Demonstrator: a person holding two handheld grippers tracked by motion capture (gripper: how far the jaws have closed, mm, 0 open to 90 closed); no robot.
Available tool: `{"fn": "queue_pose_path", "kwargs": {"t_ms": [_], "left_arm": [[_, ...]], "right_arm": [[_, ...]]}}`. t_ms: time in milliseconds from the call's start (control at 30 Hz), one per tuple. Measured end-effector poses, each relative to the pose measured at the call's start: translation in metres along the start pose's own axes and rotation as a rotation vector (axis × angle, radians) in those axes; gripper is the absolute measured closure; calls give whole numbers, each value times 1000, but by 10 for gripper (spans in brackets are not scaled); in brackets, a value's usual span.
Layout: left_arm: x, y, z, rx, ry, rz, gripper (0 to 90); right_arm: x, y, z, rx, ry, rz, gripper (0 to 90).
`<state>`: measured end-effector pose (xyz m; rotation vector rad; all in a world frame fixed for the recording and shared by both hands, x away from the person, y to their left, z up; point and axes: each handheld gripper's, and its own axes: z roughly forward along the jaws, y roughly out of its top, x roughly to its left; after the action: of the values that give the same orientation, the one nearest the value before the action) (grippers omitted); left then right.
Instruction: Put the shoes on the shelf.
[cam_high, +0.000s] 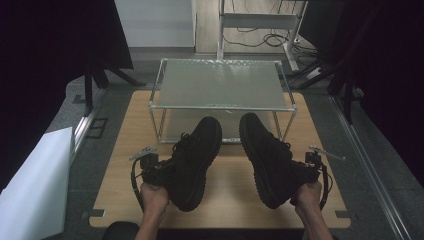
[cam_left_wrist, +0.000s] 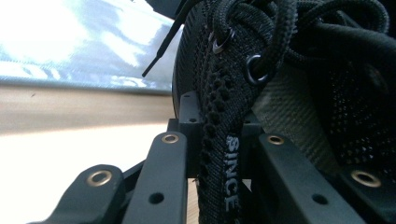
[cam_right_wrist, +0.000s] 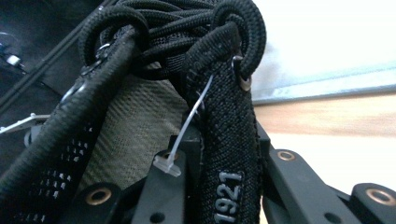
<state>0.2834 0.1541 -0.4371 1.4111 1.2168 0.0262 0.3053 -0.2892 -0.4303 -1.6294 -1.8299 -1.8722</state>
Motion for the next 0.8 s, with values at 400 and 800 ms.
{"fn": "queue_pose_path", "kwargs": {"t_ms": [400,800], "left_arm": [[-13,19,-1,-80,-41,-47,787],[-20,45,7,-147,-46,-95,786]], "right_arm": [[16,16,8,-31,60,87,759],[28,39,19,-59,81,141,759]]}}
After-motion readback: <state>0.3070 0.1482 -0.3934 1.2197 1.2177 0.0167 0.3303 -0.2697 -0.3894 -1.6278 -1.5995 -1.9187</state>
